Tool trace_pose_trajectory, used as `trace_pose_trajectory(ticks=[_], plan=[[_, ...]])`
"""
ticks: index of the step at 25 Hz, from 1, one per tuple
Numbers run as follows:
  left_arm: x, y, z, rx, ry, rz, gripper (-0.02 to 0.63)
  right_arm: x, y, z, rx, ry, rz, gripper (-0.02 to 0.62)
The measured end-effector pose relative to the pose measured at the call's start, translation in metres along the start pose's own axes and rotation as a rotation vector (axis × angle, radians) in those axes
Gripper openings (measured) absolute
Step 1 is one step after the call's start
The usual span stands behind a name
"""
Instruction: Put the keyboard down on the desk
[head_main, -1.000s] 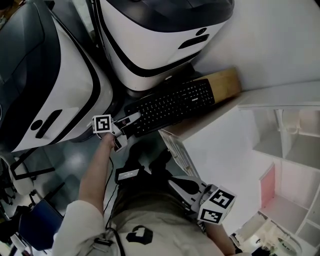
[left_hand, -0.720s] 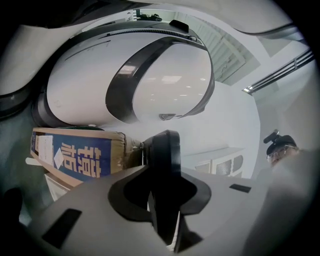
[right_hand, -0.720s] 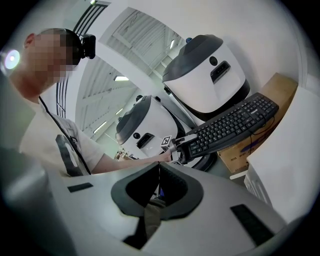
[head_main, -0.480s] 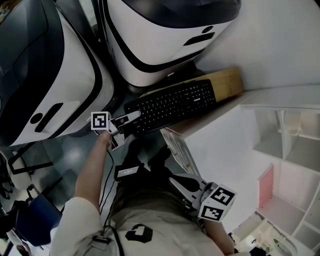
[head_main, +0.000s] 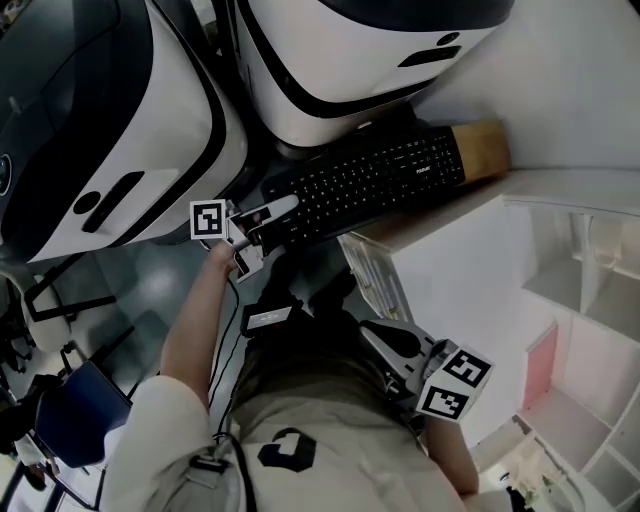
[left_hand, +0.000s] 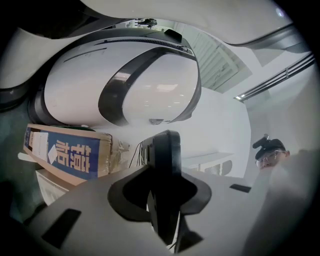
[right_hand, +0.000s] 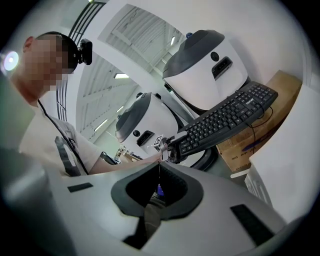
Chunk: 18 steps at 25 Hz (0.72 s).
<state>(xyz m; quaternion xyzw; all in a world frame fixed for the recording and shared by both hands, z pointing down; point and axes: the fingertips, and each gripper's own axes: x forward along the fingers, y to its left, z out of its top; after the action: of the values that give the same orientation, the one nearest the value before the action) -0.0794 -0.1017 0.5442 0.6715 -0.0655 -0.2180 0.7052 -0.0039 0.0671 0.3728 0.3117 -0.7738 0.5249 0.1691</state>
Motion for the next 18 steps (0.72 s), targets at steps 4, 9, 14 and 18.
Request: trace_pose_trajectory(ticks=[4,9,14,18], plan=[[-0.003,-0.003,-0.001,-0.004,-0.002,-0.018,0.084,0.0,-0.031,0.003,0.013,-0.009,-0.02,0.023],[-0.004,-0.007,-0.001,0.032,0.012,-0.006,0.084,-0.017,-0.078,0.024,0.019,-0.031,-0.077,0.023],[-0.004,-0.016,0.0,0.071,0.021,0.004,0.084,-0.036,-0.132,0.054,0.021,-0.057,-0.154,0.024],[-0.003,-0.018,0.0,0.094,0.017,0.008,0.084,-0.056,-0.204,0.089,-0.006,-0.086,-0.285,0.023]])
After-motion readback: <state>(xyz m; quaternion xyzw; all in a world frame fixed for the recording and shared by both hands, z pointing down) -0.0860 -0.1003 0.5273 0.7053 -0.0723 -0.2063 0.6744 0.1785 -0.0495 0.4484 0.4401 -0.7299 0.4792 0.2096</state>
